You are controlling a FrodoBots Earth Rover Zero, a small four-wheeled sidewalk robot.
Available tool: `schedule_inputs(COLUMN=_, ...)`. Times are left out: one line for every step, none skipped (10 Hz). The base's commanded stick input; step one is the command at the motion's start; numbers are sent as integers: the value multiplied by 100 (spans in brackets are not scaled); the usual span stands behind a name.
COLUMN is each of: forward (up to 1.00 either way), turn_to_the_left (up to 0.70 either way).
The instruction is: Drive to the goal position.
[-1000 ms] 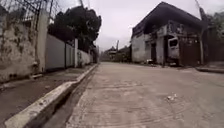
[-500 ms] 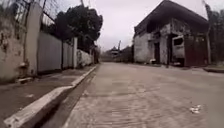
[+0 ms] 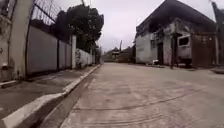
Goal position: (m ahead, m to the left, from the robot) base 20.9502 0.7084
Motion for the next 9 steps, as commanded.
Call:
schedule_inputs(forward=100, turn_to_the_left=4)
schedule_inputs(forward=100, turn_to_the_left=4)
schedule_inputs(forward=100, turn_to_the_left=3)
schedule_inputs(forward=100, turn_to_the_left=4)
schedule_inputs(forward=100, turn_to_the_left=7)
schedule_inputs(forward=100, turn_to_the_left=25)
schedule_inputs(forward=100, turn_to_the_left=28)
schedule_inputs(forward=100, turn_to_the_left=2)
schedule_inputs(forward=100, turn_to_the_left=0)
